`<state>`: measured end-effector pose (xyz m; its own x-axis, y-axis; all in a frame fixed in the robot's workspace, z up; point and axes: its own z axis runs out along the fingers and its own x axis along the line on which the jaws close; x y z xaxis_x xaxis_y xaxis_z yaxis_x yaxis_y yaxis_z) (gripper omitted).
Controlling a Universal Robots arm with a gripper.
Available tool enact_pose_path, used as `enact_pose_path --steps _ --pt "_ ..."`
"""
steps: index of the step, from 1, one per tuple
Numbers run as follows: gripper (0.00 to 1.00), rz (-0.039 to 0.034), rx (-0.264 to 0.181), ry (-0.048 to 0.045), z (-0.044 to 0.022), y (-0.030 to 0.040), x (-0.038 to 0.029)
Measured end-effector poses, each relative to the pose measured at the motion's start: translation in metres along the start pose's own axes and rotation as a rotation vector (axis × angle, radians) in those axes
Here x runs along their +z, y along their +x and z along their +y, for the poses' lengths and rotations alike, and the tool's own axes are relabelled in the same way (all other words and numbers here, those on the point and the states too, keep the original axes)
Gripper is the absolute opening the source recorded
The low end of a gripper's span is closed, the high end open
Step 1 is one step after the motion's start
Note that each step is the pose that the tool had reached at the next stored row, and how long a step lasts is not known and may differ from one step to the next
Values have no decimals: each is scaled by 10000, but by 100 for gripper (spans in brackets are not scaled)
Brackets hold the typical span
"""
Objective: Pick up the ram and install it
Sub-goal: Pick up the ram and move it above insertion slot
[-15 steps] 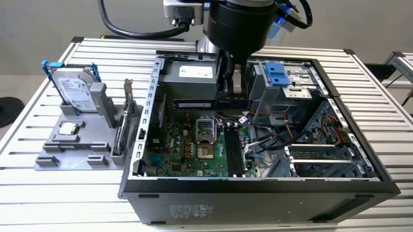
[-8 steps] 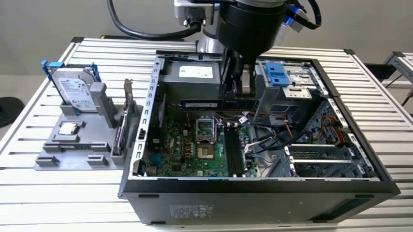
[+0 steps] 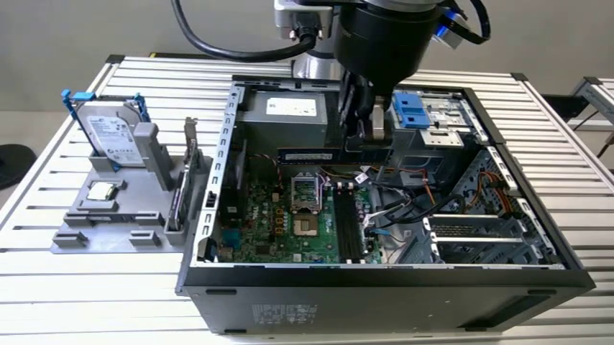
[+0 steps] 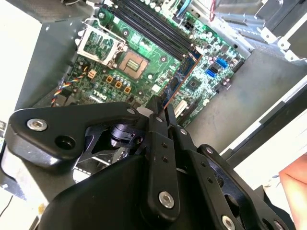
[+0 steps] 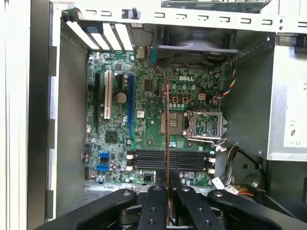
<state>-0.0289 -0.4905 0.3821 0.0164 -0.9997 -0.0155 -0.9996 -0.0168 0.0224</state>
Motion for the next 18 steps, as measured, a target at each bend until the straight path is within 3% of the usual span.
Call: enact_pose_path --steps 18 --pt "0 0 0 0 -271 4 -6"
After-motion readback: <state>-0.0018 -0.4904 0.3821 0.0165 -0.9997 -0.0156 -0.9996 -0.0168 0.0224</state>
